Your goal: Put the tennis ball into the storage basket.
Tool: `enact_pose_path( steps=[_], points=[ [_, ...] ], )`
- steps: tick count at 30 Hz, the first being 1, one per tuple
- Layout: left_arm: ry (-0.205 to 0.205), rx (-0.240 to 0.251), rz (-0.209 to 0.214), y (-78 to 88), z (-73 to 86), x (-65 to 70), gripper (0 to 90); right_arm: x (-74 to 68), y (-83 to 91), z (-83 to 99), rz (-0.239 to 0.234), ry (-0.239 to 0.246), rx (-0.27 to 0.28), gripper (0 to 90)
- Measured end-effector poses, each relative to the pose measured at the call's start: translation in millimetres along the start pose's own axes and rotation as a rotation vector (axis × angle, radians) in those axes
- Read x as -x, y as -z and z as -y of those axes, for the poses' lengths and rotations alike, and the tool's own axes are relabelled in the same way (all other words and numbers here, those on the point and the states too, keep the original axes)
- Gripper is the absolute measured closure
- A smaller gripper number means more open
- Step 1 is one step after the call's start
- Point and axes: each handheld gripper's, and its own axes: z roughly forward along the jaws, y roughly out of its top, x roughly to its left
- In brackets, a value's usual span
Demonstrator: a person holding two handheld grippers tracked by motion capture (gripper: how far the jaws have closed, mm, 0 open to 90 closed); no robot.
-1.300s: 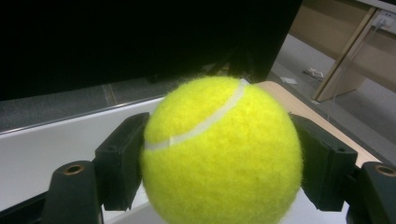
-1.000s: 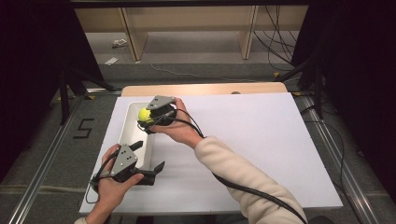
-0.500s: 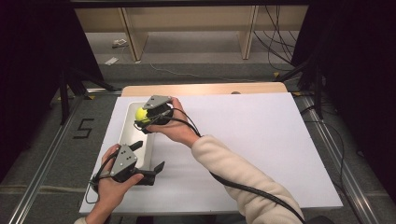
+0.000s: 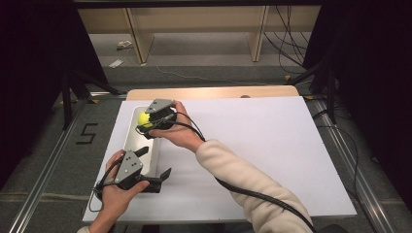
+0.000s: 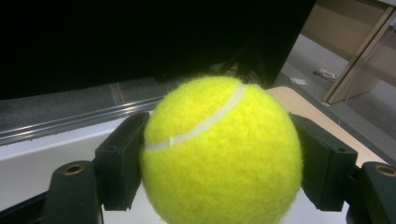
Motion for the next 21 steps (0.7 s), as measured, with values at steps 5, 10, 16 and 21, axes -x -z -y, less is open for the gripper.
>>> enact_pose_path(
  steps=[5,10,16,21],
  points=[
    [-0.002,-0.001,0.000,0.2,0.1,-0.2,0.0,-0.7,-3.9,-2.2,-0.002,0.003,0.002,26.9],
    [-0.002,-0.003,0.001,0.2,0.2,-0.2,0.0,-1.2,-6.9,-3.6,-0.009,-0.001,0.001,27.0],
    [-0.004,-0.004,0.000,0.4,0.2,0.0,0.0,-1.3,-10.0,-4.2,-0.019,-0.012,-0.005,26.9],
    [-0.003,-0.001,0.000,0.4,0.2,0.0,0.0,-0.7,-12.6,-4.5,-0.021,-0.017,-0.008,26.9]
  ],
)
